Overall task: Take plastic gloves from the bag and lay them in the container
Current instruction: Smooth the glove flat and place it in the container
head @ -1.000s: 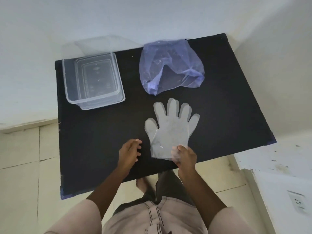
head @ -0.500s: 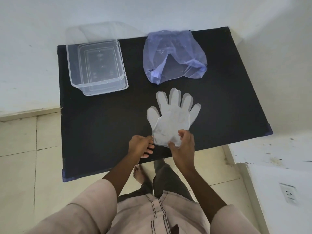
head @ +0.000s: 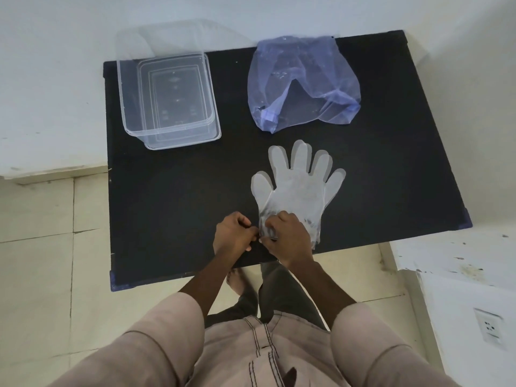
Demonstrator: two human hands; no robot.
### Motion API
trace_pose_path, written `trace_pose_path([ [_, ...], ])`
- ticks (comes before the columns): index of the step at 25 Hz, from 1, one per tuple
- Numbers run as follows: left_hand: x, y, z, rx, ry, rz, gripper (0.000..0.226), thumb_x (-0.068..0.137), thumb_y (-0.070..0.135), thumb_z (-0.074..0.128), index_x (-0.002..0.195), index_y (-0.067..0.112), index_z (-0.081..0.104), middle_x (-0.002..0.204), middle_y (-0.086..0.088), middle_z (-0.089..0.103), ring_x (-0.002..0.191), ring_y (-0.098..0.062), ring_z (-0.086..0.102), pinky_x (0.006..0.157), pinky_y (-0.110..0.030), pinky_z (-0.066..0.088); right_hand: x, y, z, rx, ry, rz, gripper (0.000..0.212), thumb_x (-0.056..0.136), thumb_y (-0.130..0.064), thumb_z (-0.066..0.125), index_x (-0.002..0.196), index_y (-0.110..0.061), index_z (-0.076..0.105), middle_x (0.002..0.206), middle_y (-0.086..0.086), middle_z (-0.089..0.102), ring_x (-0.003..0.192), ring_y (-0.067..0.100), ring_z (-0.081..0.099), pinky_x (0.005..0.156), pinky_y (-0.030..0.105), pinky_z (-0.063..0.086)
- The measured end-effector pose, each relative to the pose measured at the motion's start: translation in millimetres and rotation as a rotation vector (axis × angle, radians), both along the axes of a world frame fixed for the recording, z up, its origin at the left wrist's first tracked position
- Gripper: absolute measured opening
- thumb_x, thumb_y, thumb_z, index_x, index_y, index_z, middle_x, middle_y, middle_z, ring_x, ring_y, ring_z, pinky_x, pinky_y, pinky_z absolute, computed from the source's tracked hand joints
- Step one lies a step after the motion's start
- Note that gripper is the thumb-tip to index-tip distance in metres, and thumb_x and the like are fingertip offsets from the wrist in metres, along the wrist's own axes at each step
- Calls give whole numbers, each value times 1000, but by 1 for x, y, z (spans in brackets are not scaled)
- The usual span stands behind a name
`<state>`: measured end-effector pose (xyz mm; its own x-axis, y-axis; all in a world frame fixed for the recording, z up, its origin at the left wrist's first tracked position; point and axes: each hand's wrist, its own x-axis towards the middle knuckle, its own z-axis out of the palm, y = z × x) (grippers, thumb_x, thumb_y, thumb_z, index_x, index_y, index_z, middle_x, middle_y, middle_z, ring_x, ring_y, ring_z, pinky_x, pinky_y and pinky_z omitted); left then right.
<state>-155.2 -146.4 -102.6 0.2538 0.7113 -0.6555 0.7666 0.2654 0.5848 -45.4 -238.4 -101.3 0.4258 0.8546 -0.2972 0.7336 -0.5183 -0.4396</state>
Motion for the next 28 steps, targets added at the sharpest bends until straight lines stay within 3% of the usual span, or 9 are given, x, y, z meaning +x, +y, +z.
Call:
trace_pose_path([
  [7,-3,5,-5,11,-6,-30,15,78,23,76,79,20,62,62,1,72,47,-15,68,53,-30,59,-4,4,-6,0,-70,-24,25,88,-37,61,97,-15,69,101,7,67,94,23,58,84,36,50],
  [11,-7,7,-6,-14,-33,-46,12,82,24,74,81,19,62,63,-1,72,44,-13,66,43,-24,50,-2,3,-7,1,-33,-49,23,93,-30,54,93,-14,70,99,7,66,92,21,55,82,34,47],
  [15,-8,7,-6,-21,-50,-48,18,80,32,75,82,20,63,64,0,73,48,-15,68,45,-26,54,-2,2,-12,-8,-8,-60,23,95,-29,52,94,-13,68,101,8,65,94,21,55,87,35,47],
  [28,-7,6,-5,-6,-18,-65,20,78,30,79,82,22,60,62,3,72,48,-12,69,48,-27,56,-9,-1,-13,-5,-58,-48,25,85,-38,65,91,-14,68,103,7,64,98,23,55,89,37,46],
])
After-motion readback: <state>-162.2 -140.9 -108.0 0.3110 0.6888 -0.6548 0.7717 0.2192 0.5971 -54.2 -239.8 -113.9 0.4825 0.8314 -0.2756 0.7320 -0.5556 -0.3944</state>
